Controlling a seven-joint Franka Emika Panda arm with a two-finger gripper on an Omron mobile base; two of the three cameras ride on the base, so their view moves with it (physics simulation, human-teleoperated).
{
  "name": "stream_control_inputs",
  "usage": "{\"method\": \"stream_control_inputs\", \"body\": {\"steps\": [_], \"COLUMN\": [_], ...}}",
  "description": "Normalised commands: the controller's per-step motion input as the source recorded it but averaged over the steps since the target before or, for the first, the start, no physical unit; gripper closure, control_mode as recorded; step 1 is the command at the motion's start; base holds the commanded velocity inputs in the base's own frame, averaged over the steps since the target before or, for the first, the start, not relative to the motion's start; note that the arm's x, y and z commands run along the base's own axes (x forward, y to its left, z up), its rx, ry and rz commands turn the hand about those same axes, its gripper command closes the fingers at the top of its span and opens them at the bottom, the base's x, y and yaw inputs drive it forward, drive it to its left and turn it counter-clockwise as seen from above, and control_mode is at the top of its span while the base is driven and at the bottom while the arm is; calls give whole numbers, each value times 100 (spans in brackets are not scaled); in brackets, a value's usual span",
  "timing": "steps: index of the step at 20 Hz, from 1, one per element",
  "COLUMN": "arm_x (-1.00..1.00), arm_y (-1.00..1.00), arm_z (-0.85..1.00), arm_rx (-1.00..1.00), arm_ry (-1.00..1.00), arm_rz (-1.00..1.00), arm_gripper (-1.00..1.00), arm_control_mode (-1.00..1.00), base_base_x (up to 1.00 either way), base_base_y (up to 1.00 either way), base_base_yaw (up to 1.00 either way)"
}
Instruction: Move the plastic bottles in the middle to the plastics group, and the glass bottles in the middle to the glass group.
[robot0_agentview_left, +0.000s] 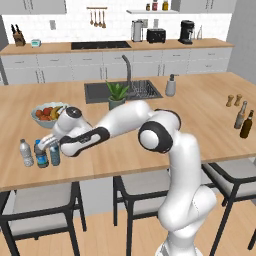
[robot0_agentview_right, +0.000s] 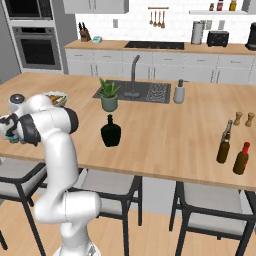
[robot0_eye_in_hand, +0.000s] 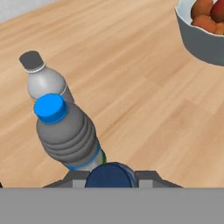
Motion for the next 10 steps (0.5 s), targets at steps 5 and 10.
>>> {"method": "stream_control_inputs", "body": {"steps": [5,10], "arm_x": [13,5], "arm_y": [0,0], "arm_z": [-51,-33], "arm_rx": [0,0], "arm_ry": [10,11], "arm_rz": [0,0], "arm_gripper": [100,100], "arm_control_mode": [-100,-100], "base_base_x": [0,0], "base_base_y": [0,0], "base_base_yaw": [0,0]}}
